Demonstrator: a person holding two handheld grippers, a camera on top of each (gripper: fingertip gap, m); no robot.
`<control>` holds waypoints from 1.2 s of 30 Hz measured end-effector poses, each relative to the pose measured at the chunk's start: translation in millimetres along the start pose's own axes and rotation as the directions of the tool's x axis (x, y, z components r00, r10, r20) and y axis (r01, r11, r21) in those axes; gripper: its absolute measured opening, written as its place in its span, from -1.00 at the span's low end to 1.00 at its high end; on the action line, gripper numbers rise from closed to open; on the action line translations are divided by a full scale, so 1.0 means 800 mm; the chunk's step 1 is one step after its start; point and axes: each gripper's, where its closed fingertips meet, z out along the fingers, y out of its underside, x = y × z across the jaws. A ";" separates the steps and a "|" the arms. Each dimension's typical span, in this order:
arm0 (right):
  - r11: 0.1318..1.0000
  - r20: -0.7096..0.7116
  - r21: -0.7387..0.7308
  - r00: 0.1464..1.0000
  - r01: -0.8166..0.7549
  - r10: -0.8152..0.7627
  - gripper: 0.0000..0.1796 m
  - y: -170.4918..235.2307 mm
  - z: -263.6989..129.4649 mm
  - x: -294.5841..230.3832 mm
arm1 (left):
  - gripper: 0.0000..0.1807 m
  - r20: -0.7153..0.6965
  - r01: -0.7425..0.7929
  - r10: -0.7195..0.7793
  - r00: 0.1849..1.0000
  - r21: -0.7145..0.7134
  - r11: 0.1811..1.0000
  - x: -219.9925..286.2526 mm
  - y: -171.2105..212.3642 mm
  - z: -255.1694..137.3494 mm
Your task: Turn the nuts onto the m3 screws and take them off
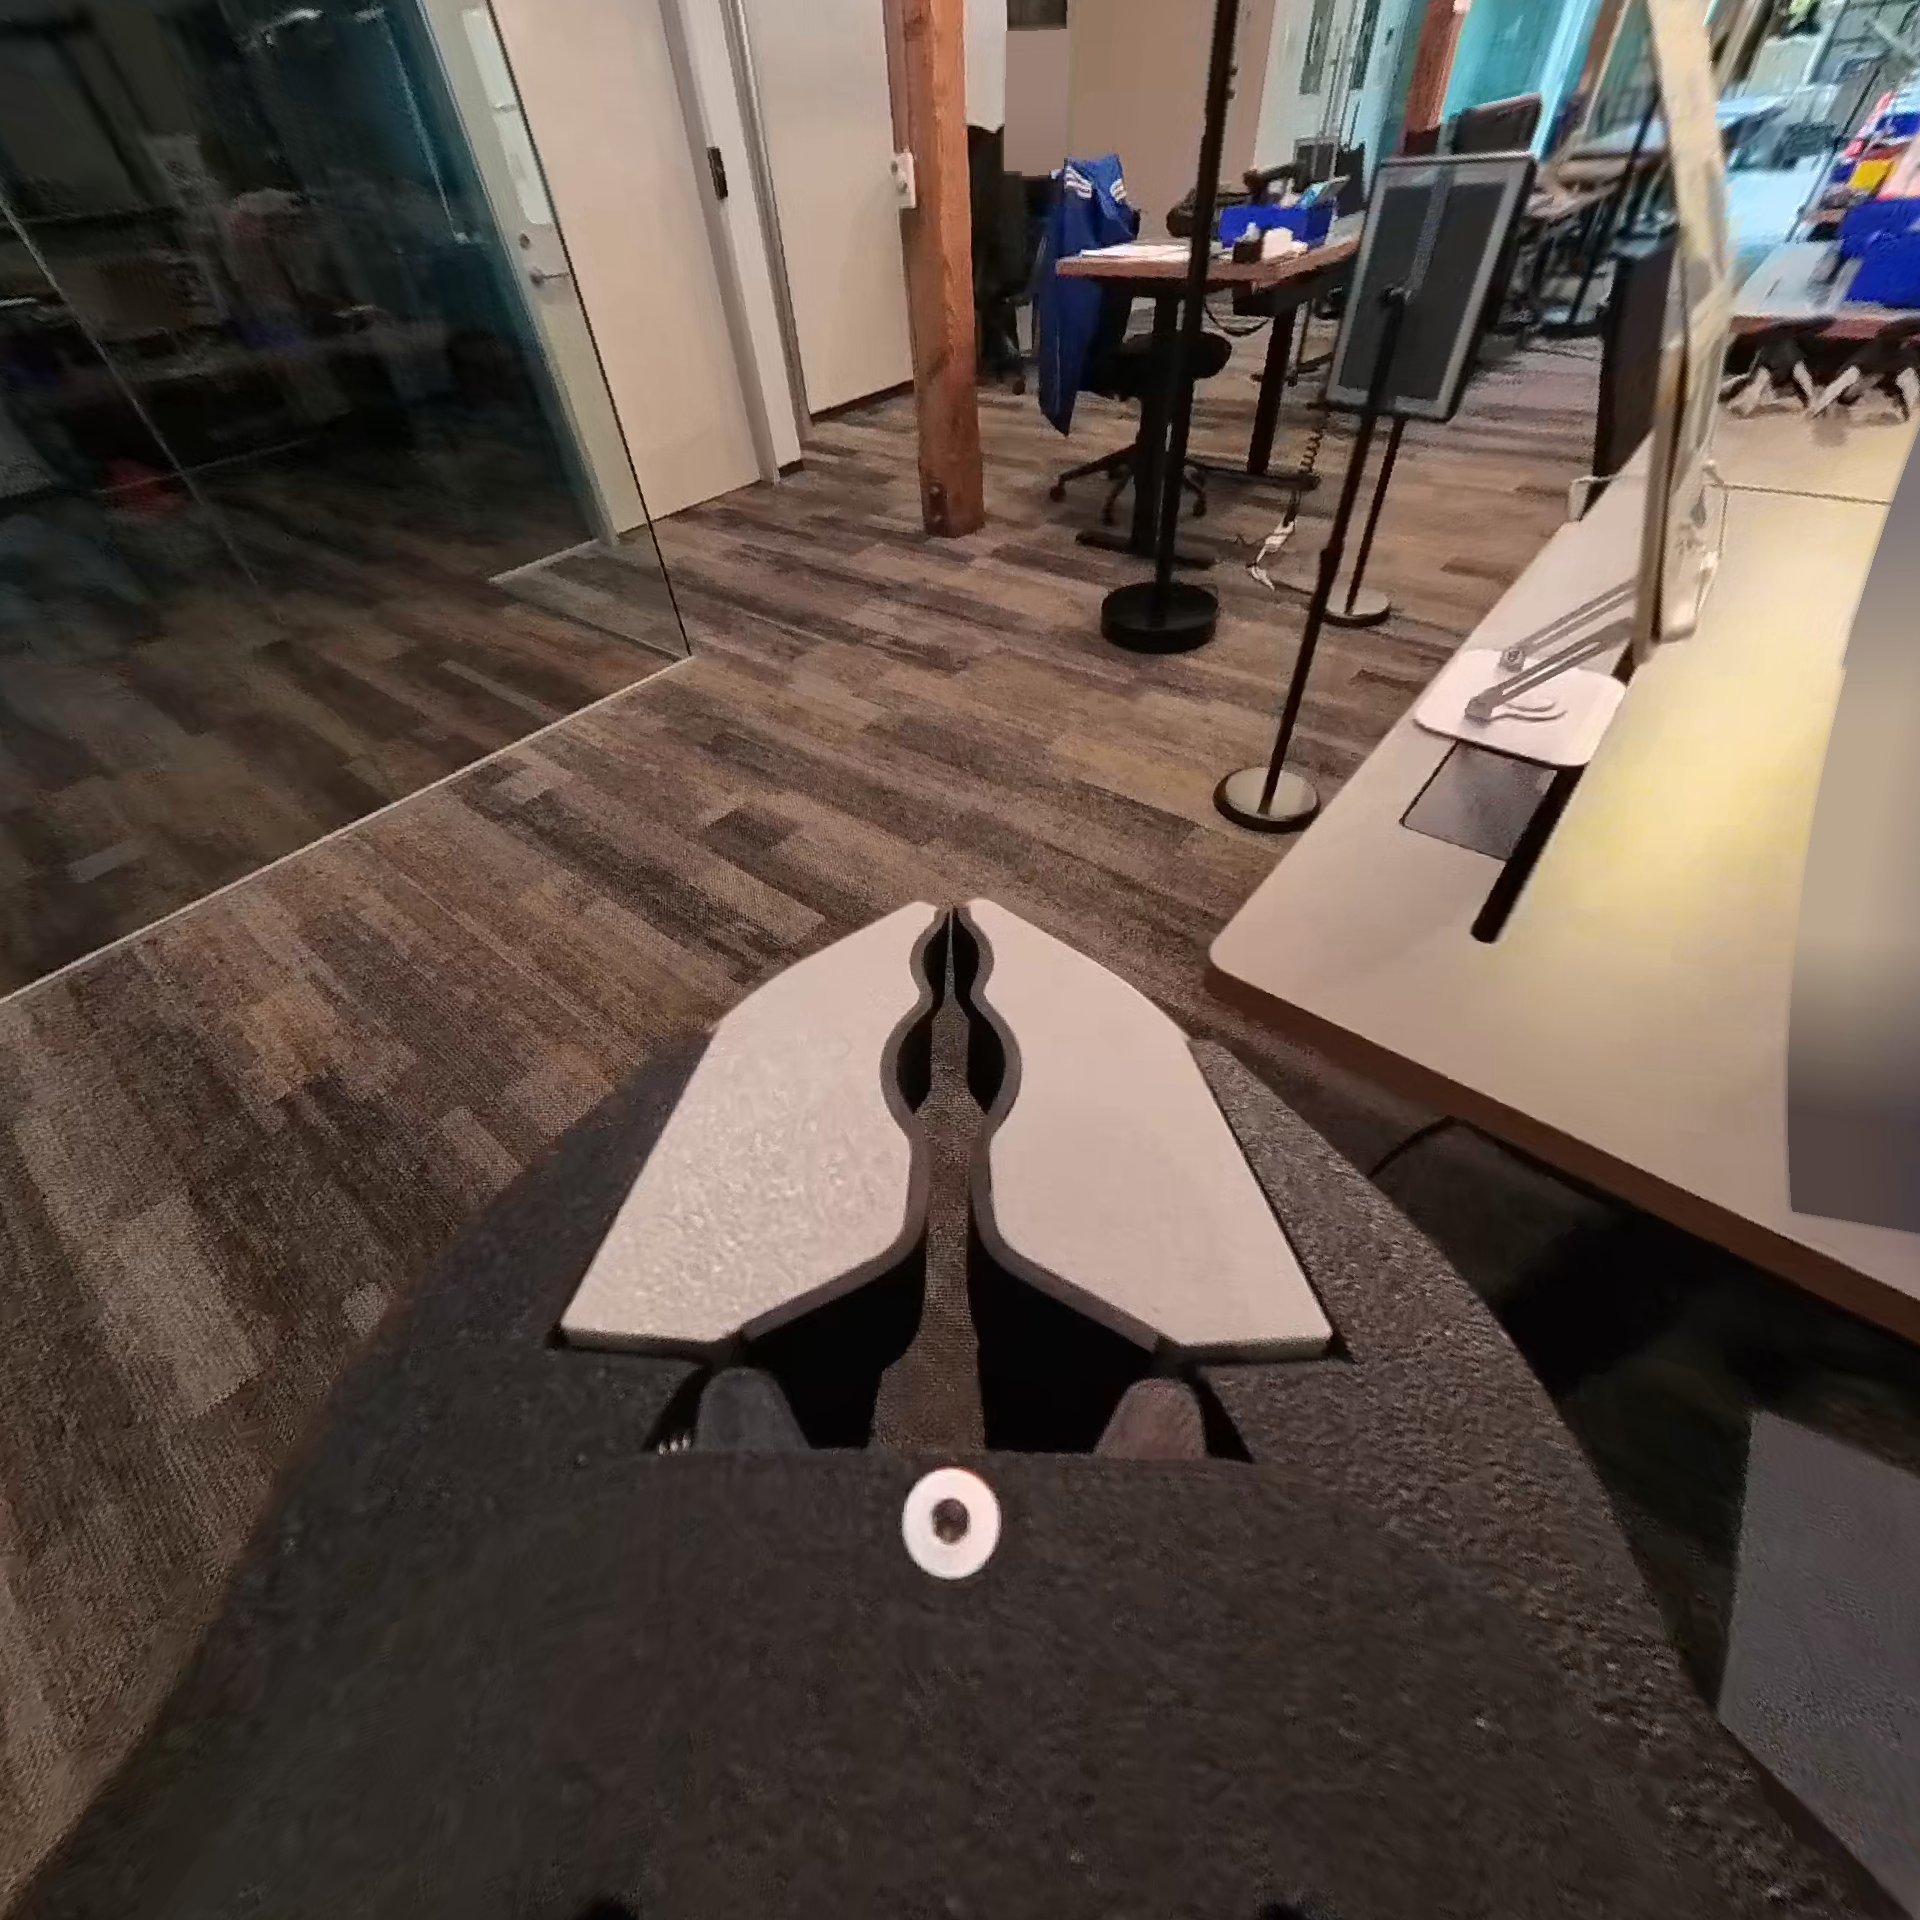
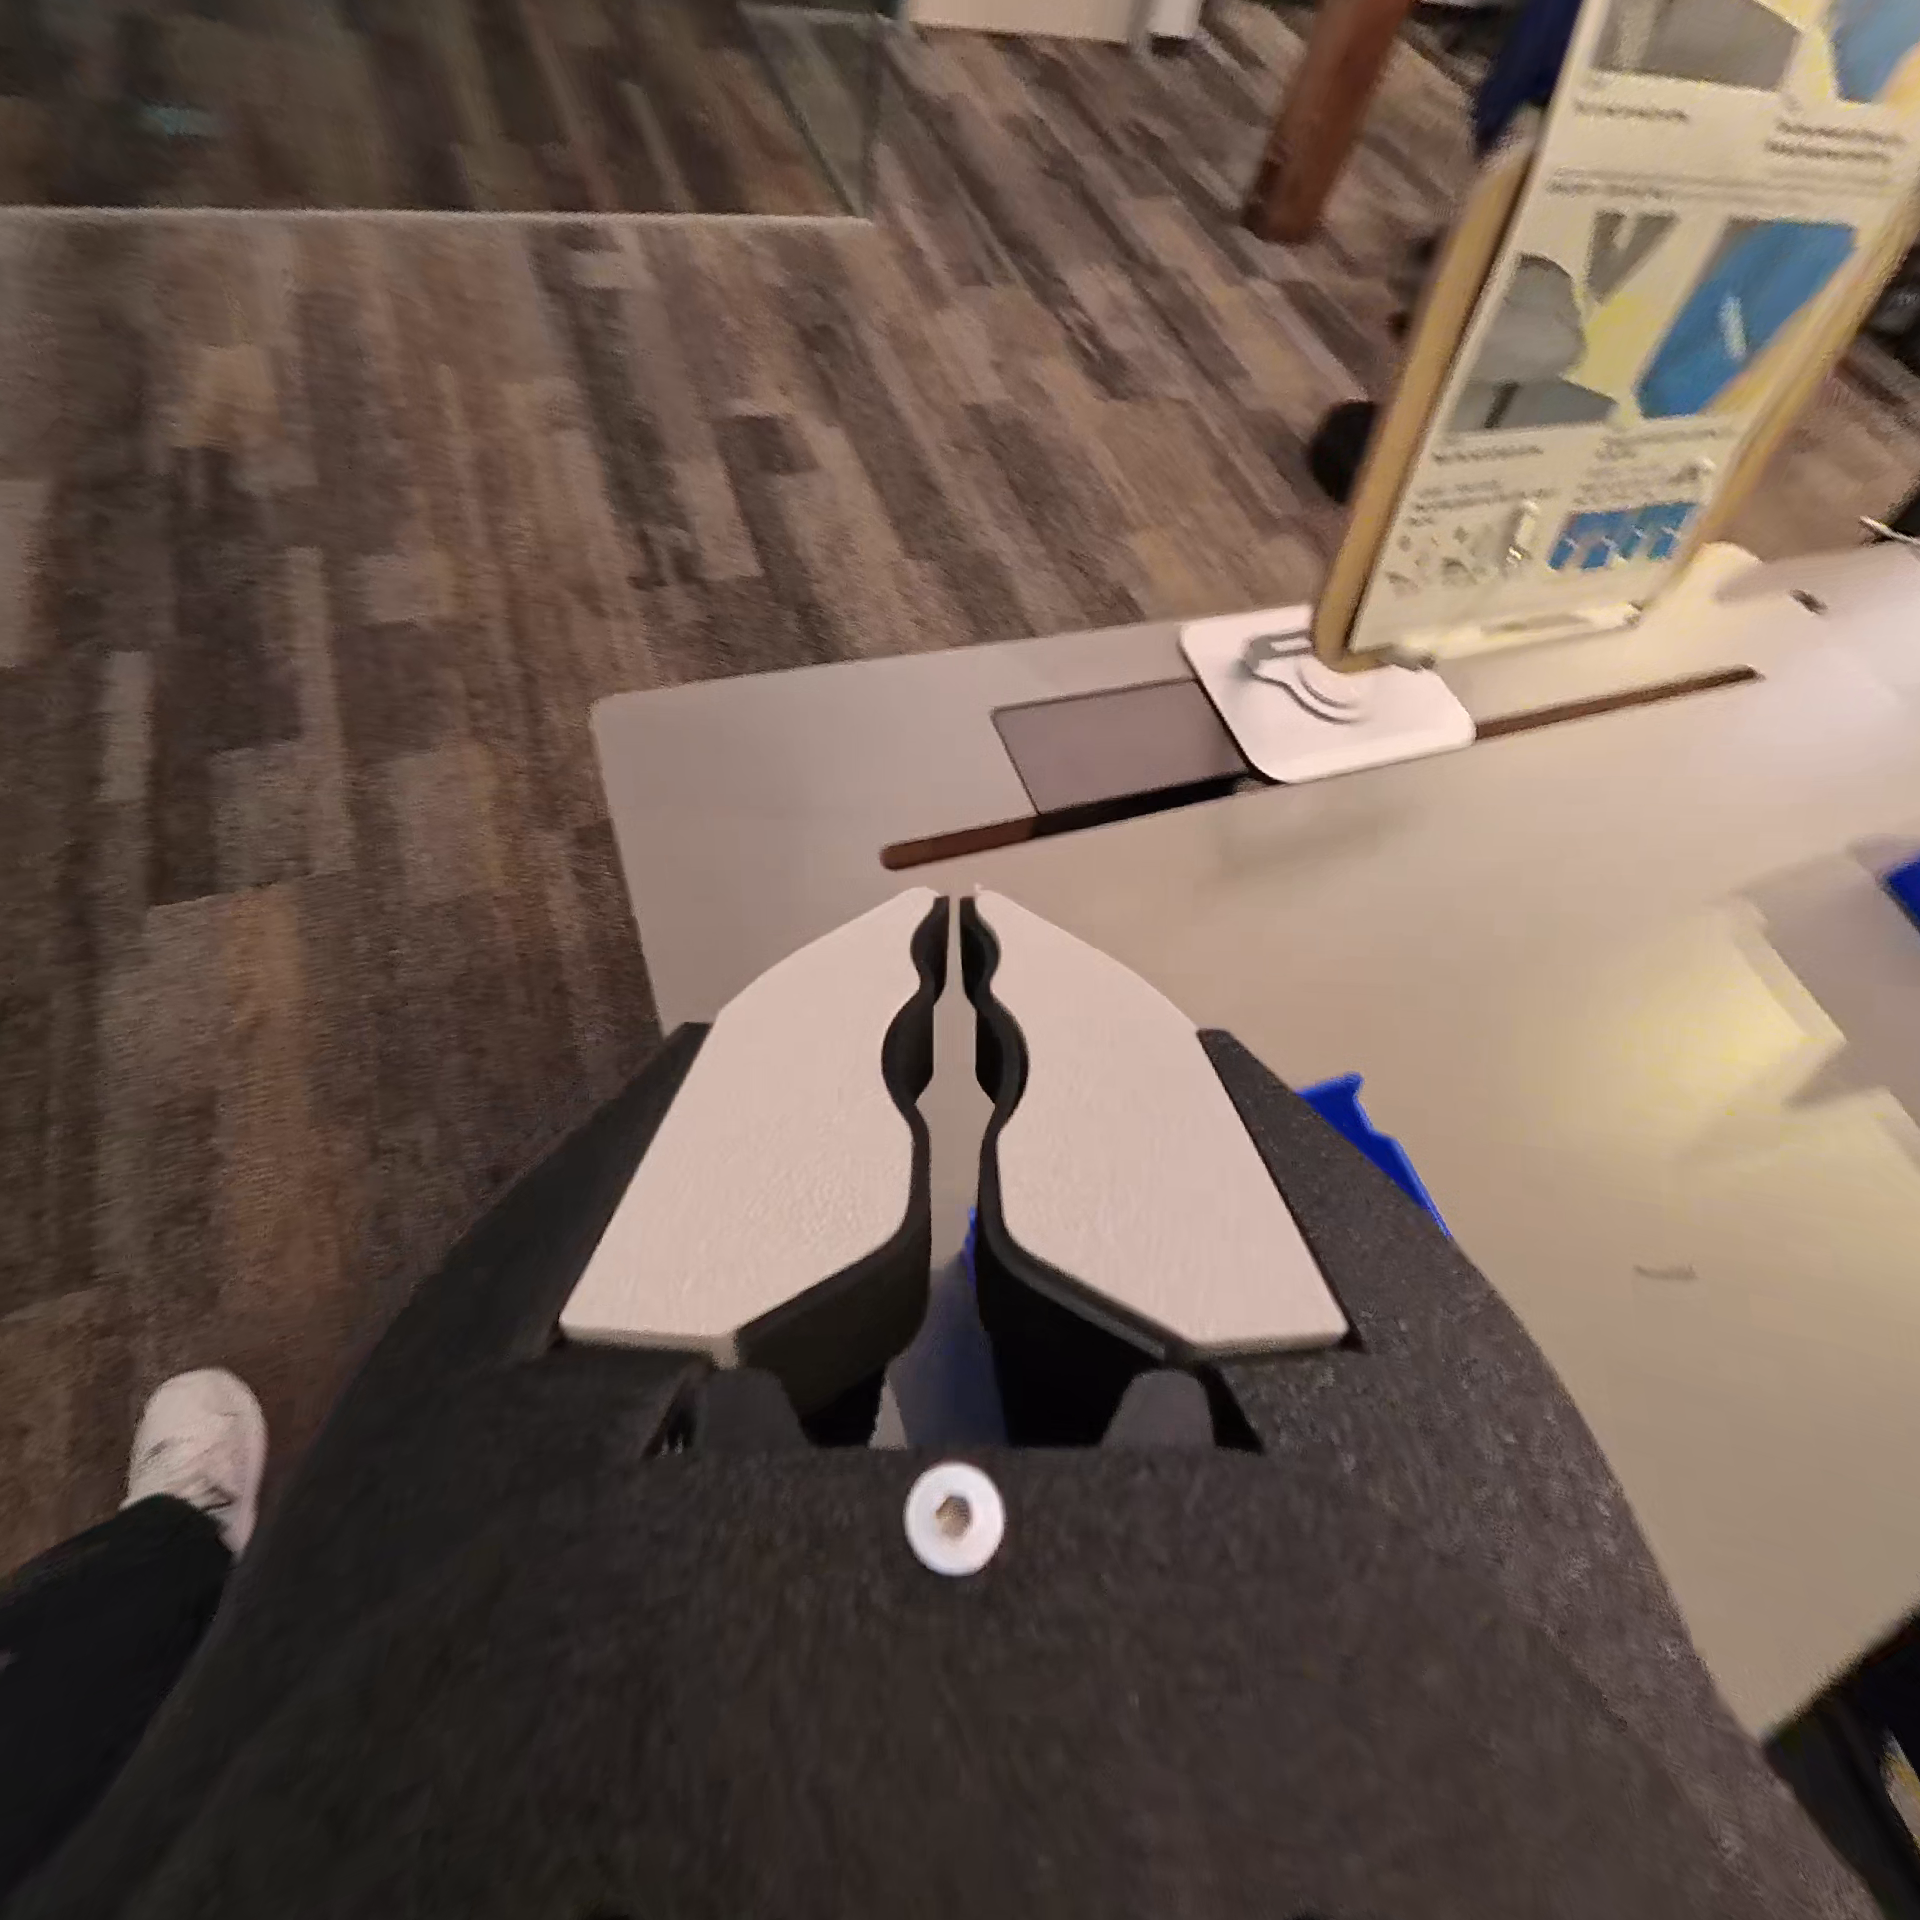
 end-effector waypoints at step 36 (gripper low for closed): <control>0.929 -0.353 -0.024 0.873 -0.369 0.338 -0.85 0.051 0.072 -0.076 | -0.98 -0.506 -0.260 0.146 0.850 -0.163 0.952 0.164 0.064 0.335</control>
